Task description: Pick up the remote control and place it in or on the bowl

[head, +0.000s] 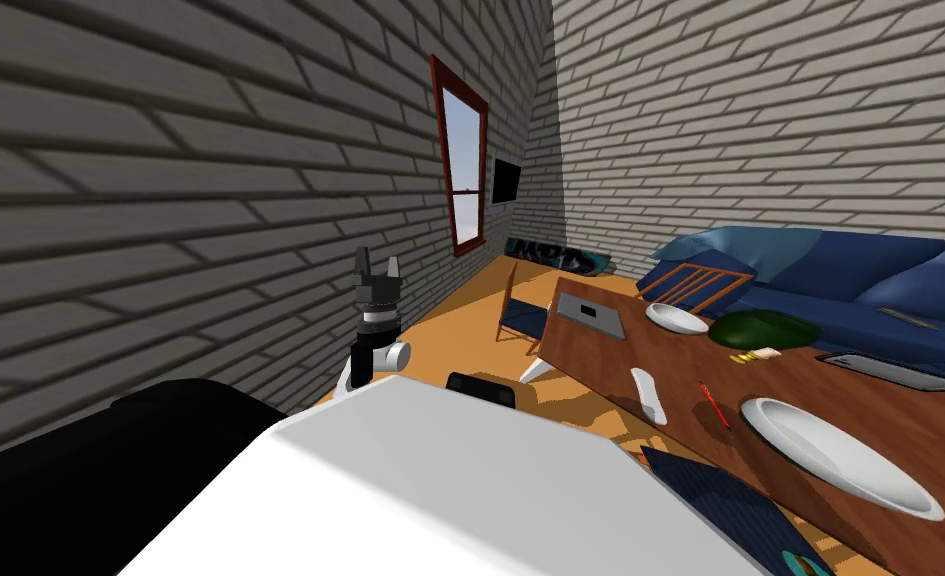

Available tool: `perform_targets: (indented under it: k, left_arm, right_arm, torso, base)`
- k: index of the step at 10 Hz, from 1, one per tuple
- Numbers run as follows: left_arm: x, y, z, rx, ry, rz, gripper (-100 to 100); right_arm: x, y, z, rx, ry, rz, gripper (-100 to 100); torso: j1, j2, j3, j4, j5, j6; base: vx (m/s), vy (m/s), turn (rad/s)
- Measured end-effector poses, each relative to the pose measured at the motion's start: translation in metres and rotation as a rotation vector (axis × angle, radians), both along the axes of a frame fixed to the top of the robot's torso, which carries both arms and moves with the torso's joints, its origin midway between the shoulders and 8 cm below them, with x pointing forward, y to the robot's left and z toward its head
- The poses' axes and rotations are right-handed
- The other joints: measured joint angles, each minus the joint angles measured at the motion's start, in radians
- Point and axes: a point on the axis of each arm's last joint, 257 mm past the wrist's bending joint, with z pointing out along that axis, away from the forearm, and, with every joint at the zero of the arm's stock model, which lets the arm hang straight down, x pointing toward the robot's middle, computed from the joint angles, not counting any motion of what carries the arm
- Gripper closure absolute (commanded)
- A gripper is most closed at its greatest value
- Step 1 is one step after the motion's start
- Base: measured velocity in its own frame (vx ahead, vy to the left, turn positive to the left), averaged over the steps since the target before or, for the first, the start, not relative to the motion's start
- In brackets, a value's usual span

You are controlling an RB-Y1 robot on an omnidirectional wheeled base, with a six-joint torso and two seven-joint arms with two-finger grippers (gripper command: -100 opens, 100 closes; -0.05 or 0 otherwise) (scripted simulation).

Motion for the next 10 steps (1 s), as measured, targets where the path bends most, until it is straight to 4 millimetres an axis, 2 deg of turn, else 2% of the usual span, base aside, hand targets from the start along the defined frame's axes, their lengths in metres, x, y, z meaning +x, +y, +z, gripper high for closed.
perform_targets:
  k: [1, 2, 6, 8, 9, 10]
  left_arm:
    - [0.000, 0.000, 0.000, 0.000, 0.000, 0.000, 0]
    - [0.000, 0.000, 0.000, 0.000, 0.000, 0.000, 0]
    - [0.000, 0.000, 0.000, 0.000, 0.000, 0.000, 0]
    - [0.000, 0.000, 0.000, 0.000, 0.000, 0.000, 0]
    - [0.000, 0.000, 0.000, 0.000, 0.000, 0.000, 0]
    - [0.000, 0.000, 0.000, 0.000, 0.000, 0.000, 0]
  right_arm:
    - [-0.016, -0.018, -0.005, -0.022, 0.049, 0.012, -100]
    - [-0.032, -0.027, -0.006, -0.039, 0.085, 0.015, -100]
    - [-0.070, -0.055, -0.020, -0.088, 0.171, 0.038, -100]
    - [-0.109, -0.088, -0.024, -0.134, 0.257, 0.062, -100]
    - [-0.118, -0.108, -0.024, -0.161, 0.289, 0.069, -100]
    - [-0.136, -0.131, -0.020, -0.195, 0.337, 0.076, -100]
  torso:
    - [0.000, 0.000, 0.000, 0.000, 0.000, -0.001]
    - [-0.001, 0.001, 0.000, 0.000, 0.000, 0.000]
    - [-0.002, 0.003, 0.002, 0.001, -0.001, 0.000]
    - [-0.002, 0.000, 0.000, 0.000, -0.001, -0.001]
    - [-0.003, 0.000, 0.000, 0.000, -0.001, 0.000]
    - [-0.003, 0.000, 0.000, 0.000, -0.001, -0.001]
  base:
    - [0.045, 0.027, 0.100]
    - [0.015, 0.004, -0.013]
    - [0.027, 0.012, 0.129]
    - [0.061, 0.005, 0.209]
    - [0.062, 0.000, 0.176]
    - [0.073, -0.010, 0.348]
